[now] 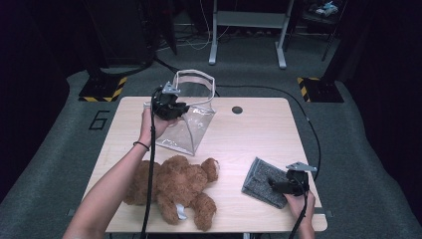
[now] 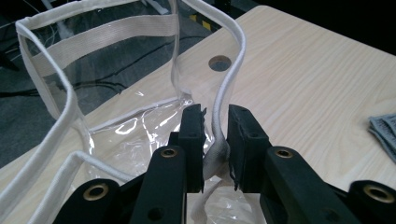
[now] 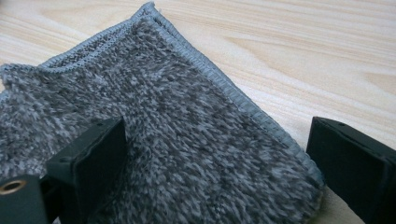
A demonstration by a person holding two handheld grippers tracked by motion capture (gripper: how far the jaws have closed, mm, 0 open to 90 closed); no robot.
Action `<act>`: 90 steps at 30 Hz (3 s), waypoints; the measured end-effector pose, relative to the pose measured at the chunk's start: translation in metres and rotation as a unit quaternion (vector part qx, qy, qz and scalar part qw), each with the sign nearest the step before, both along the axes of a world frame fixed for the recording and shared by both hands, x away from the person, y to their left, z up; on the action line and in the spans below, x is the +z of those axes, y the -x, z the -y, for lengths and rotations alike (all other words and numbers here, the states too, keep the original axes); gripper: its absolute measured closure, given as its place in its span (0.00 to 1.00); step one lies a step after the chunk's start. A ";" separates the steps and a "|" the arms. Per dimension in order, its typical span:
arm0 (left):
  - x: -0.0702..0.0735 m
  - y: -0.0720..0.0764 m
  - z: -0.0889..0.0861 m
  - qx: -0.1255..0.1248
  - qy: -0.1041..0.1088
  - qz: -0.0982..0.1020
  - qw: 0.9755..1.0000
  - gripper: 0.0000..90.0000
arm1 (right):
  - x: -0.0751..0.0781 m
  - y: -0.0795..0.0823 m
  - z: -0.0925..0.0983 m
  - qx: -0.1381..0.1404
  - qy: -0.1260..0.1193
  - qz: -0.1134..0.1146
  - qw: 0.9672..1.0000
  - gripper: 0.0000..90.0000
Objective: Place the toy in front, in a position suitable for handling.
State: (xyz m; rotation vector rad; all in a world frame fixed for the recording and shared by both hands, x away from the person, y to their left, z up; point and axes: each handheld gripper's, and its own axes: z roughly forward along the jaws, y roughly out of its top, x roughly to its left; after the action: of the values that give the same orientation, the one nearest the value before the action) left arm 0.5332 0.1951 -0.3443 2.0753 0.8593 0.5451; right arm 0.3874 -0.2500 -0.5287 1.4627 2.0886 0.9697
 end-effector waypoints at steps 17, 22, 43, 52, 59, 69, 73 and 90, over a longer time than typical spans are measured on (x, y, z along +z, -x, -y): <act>0.000 -0.006 -0.042 0.049 0.000 0.008 0.999 0.86 | 0.000 0.000 0.000 0.000 0.001 0.000 1.000 0.06; 0.001 -0.006 -0.058 0.062 -0.001 0.005 0.998 0.86 | 0.000 0.000 0.000 0.000 0.001 0.000 1.000 0.06; 0.002 -0.005 -0.122 0.126 0.003 0.000 0.992 0.86 | 0.000 0.000 -0.001 -0.003 0.001 -0.001 1.000 0.06; 0.003 -0.005 -0.141 0.152 -0.001 -0.002 0.988 0.86 | 0.000 0.000 0.000 -0.002 0.002 0.000 1.000 0.06; 0.003 -0.006 -0.150 0.168 -0.005 -0.004 0.986 0.85 | 0.000 0.000 0.000 -0.002 0.001 0.000 1.000 0.06; 0.002 -0.007 -0.162 0.191 0.006 -0.003 0.982 0.82 | 0.000 0.000 0.000 -0.003 0.001 -0.002 1.000 0.06; 0.000 -0.002 -0.160 0.200 0.022 -0.006 0.980 0.57 | 0.000 0.000 -0.001 -0.005 0.000 -0.004 1.000 0.06; -0.003 0.028 -0.154 0.232 0.041 0.011 0.972 0.25 | 0.000 0.000 -0.001 -0.006 0.001 -0.003 1.000 0.06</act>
State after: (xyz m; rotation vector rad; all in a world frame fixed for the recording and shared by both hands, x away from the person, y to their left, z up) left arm 0.5053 0.3488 -0.3472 1.7901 1.3424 0.7616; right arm 0.3873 -0.2494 -0.5285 1.4767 2.0825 0.9585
